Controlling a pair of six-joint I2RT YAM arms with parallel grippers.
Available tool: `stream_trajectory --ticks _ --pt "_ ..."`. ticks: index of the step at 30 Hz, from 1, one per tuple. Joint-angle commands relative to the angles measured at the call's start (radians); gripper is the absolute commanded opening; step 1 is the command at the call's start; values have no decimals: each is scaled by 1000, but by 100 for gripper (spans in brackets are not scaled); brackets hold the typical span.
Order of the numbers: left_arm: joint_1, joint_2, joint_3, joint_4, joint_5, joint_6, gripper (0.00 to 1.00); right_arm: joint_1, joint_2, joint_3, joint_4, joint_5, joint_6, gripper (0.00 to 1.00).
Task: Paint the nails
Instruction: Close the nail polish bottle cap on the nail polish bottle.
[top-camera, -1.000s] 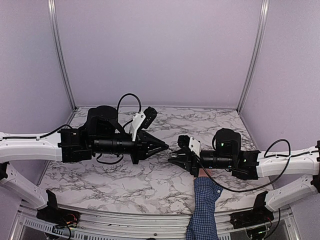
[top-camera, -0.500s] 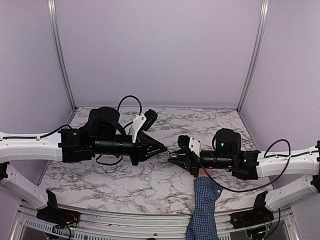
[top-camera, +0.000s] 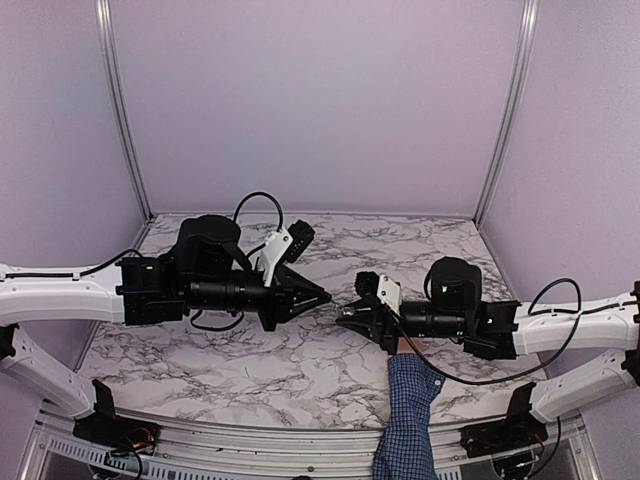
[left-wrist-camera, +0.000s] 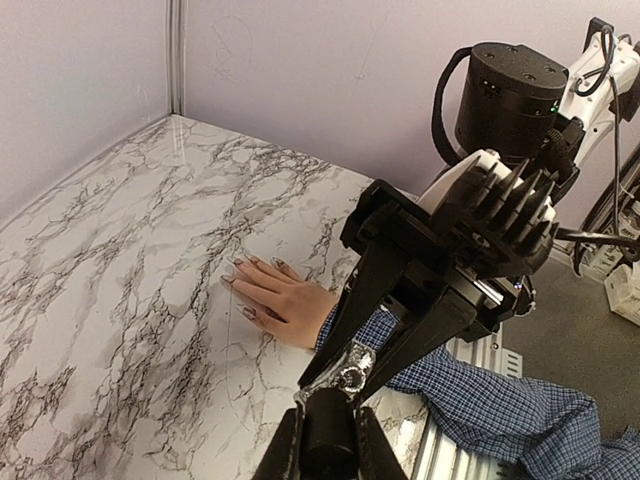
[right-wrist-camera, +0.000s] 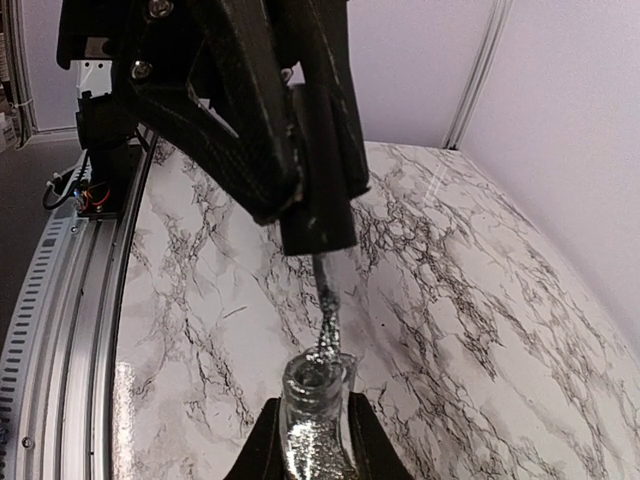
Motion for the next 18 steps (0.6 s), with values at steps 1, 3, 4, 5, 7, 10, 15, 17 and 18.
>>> stream_trajectory --ticks 1,3,4,5,7,10,15,17,18 --pt "-2 -50 35 -17 11 19 0 9 17 52 -19 29 5 0" --pt "-2 -57 42 -32 9 36 0 8 28 65 -34 39 7 0" --pt "-2 -55 50 -49 9 47 0 9 33 71 -41 44 8 0" --pt "-2 -51 60 -70 8 59 0 8 37 77 -48 47 10 0" --pt "-4 -35 87 -133 11 95 0 9 44 88 -62 48 14 0" --pt "-8 -20 128 -214 -21 125 0 8 45 98 -79 45 21 0" --pt "-10 -30 158 -278 -65 169 0 10 36 109 -115 37 24 0" --pt "-10 -24 181 -315 -67 182 0 16 38 113 -125 35 22 0" --pt "-10 -16 189 -327 -61 186 0 19 42 116 -128 36 20 0"
